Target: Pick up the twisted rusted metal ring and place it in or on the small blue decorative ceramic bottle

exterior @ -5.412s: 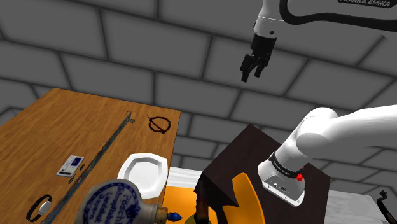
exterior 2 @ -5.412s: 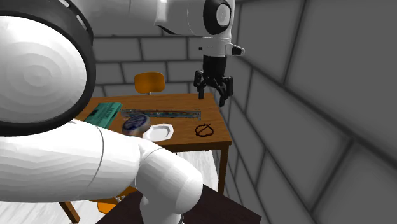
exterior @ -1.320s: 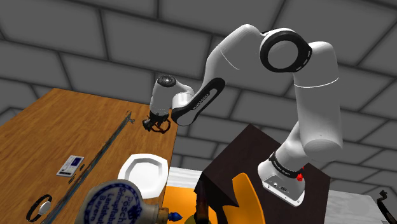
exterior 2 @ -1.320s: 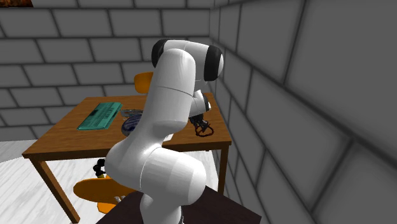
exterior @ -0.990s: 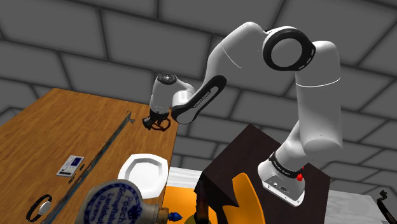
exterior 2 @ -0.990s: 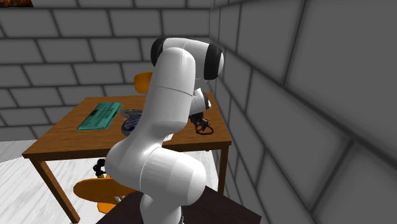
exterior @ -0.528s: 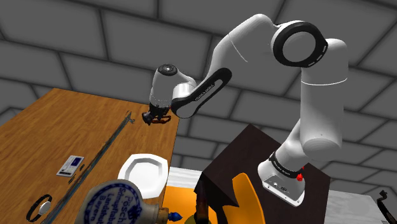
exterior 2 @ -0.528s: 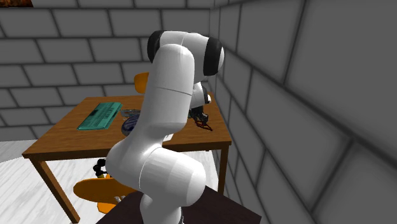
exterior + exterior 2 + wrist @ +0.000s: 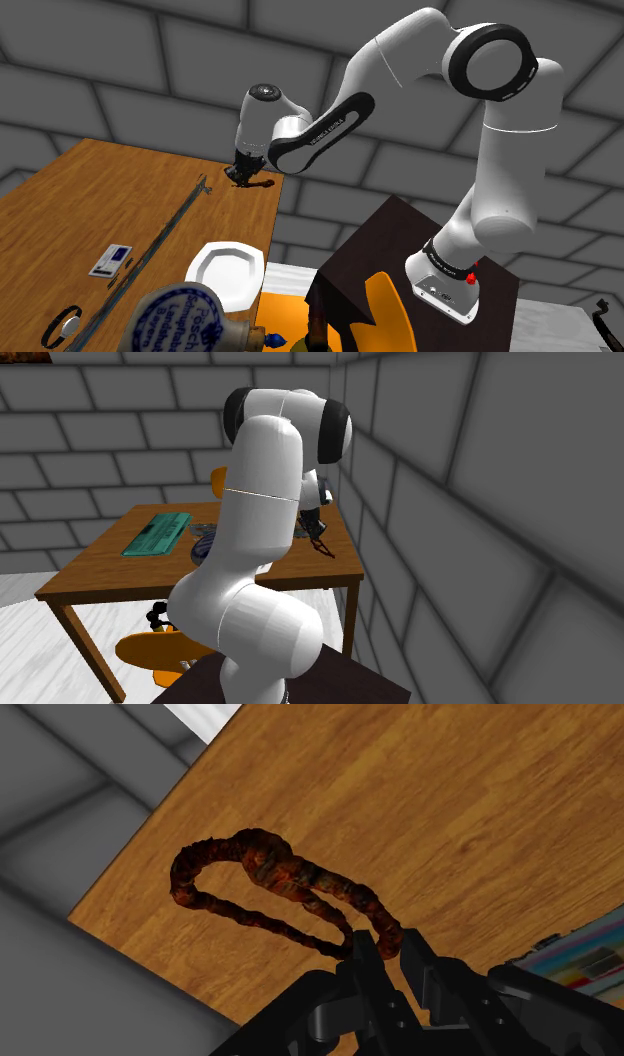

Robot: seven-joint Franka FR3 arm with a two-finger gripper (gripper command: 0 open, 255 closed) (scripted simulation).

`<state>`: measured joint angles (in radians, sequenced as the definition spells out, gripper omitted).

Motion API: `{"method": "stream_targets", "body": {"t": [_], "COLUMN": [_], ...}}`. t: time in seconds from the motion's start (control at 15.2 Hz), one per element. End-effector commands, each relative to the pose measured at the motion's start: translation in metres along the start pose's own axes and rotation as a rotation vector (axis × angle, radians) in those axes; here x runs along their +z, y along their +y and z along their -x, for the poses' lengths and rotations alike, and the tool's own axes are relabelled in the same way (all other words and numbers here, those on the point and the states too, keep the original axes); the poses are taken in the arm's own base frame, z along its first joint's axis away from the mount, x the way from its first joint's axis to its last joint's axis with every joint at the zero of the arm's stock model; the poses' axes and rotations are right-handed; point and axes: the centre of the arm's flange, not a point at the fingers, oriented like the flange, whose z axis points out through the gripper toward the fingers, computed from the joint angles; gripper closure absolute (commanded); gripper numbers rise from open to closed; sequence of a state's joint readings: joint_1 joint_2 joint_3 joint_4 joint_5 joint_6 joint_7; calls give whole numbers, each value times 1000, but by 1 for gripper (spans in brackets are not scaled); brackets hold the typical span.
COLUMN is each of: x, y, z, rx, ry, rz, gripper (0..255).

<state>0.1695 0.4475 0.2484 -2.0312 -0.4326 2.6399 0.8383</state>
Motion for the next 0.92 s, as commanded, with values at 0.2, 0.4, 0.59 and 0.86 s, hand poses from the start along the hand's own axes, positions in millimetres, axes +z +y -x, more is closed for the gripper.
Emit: {"method": "stream_targets", "body": {"t": [0.2,0.4,0.59,0.86], "x": [-26,-41,-57,-77], "y": [0,0,0,-1], "z": [-6,-10,-14,-18], "rx": [0,0,0,0], "ry": [0,0,0,0], "rz": [0,0,0,0], "gripper": [255,255,255,255]}}
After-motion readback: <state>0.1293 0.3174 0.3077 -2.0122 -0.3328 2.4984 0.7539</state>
